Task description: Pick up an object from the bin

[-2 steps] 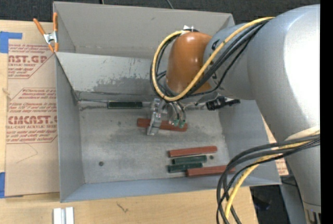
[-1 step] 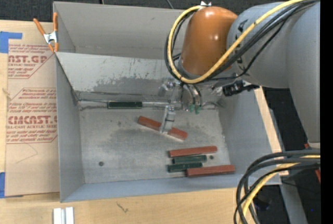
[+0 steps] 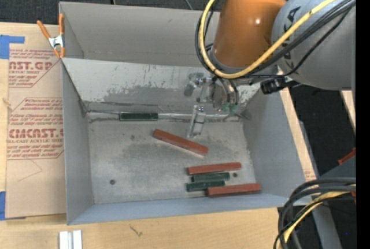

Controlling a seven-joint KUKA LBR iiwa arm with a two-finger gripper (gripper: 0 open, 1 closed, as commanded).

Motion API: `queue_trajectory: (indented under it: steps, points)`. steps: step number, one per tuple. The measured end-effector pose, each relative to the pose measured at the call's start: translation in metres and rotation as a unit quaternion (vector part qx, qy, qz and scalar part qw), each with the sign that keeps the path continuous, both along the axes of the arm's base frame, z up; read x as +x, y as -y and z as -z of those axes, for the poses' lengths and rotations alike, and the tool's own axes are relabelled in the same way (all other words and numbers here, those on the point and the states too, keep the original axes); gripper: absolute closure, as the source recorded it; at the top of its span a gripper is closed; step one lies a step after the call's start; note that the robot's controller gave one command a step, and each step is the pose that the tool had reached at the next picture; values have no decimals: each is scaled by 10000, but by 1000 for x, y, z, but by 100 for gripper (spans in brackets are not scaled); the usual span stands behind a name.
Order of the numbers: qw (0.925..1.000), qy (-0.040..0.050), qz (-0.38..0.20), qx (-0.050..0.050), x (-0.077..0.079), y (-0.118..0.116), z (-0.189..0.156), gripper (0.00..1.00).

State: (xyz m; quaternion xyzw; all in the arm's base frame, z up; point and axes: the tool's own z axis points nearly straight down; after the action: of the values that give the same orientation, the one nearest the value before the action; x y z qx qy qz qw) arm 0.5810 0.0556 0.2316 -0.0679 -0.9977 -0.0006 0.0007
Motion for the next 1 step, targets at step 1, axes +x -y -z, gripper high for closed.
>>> queue_trajectory:
  steps: [1]
  points:
    - [9983, 81, -580, -5, -16, -7, 16, 0]
